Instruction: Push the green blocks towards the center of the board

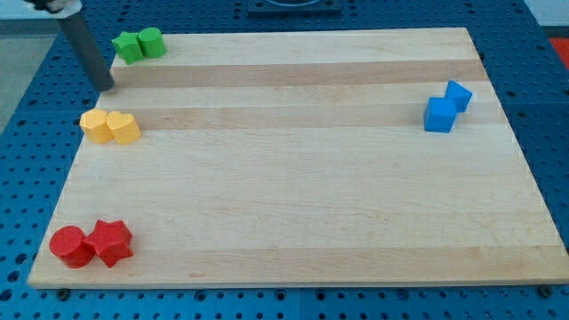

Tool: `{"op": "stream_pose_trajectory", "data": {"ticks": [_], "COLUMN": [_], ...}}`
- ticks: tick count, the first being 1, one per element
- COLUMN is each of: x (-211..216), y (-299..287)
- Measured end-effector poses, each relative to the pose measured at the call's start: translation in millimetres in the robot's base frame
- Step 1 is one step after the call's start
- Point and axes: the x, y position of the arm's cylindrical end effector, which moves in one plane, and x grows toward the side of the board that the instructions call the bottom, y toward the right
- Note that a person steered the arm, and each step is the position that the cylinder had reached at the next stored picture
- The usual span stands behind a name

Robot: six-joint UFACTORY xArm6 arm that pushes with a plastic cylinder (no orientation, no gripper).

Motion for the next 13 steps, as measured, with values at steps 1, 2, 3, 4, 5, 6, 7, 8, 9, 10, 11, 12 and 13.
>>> {"op": "stream_pose_trajectory", "data": {"ticks": [1,2,3,4,5,6,7,8,9,10,11,12,13], "x": [-1,-74,-125,-125,-124,-99,-63,-30,-31,-49,-76,-125,-125], "y": [75,115,124,122,119,95,28,-18,-23,-28,-28,-28,-28]}}
